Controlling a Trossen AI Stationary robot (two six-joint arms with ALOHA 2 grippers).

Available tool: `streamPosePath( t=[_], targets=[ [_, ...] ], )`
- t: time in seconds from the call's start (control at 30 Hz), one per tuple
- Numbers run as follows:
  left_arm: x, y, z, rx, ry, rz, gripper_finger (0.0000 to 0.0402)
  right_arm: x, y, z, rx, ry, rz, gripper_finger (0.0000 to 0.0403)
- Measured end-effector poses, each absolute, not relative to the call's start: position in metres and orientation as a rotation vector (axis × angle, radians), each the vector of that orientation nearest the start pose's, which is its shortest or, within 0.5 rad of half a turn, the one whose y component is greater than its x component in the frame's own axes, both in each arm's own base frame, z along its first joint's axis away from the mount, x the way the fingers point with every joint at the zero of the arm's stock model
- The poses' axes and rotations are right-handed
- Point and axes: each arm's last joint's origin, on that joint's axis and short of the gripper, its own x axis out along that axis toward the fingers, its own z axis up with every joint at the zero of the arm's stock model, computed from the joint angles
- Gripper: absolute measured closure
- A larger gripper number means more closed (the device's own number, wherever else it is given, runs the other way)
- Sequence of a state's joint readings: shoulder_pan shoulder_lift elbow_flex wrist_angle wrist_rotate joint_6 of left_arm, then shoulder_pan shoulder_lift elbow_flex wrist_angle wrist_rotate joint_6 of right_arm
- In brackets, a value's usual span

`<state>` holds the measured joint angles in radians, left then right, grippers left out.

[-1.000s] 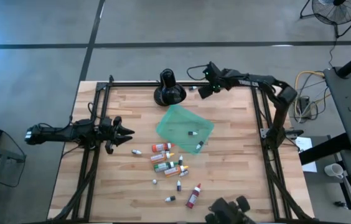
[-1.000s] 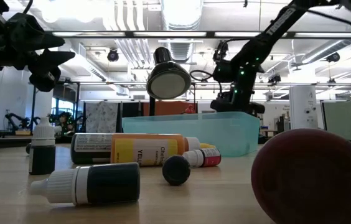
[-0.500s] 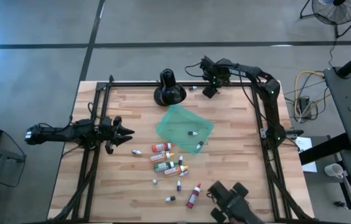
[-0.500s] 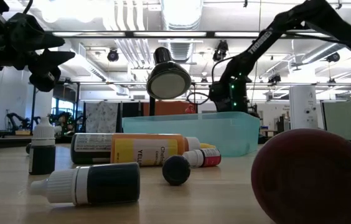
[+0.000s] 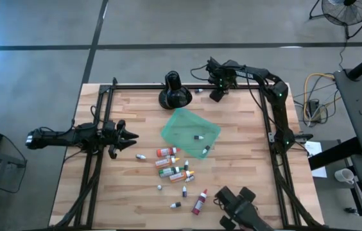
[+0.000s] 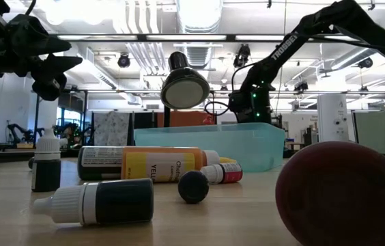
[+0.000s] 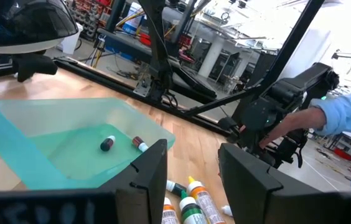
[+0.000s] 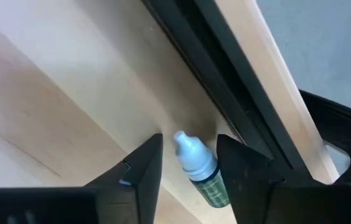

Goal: Pick & Place food coloring
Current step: Put the small green food coloring bottle into the green bin

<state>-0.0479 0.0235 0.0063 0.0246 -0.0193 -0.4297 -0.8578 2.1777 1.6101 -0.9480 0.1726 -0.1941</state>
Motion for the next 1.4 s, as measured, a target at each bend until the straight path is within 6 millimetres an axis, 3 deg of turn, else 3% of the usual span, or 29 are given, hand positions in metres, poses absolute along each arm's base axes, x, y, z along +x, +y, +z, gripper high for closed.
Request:
streamPosePath(
  t=[0.37,0.8,0.9,1.17,1.27,1.4],
  targets=[
    [0.099,-0.004,0.166,-0.430,-0.001,-0.030,0.0284,0.262,-0.316,0.142,0.330,1.599,-0.572,0.0351],
    [0.099,-0.004,0.166,-0.430,-0.001,-0.030,0.0284,0.259,-0.311,0.144,0.486,1.563,-0.543,0.0393],
    [0.099,-0.004,0.166,-0.430,-0.001,-0.030,0.0284,0.258,-0.308,0.151,0.490,1.550,-0.538,0.0394],
    [0.099,-0.004,0.166,-0.430,-0.001,-0.031,0.0284,0.254,-0.303,0.196,0.431,1.430,-0.563,0.0385],
    [0.099,-0.004,0.166,-0.430,-0.001,-0.031,0.0284,0.253,-0.300,0.210,0.419,1.393,-0.562,0.0363],
    [0.099,-0.004,0.166,-0.430,-0.001,-0.030,0.0284,0.250,-0.297,0.213,0.428,1.411,-0.558,0.0309]
  ],
)
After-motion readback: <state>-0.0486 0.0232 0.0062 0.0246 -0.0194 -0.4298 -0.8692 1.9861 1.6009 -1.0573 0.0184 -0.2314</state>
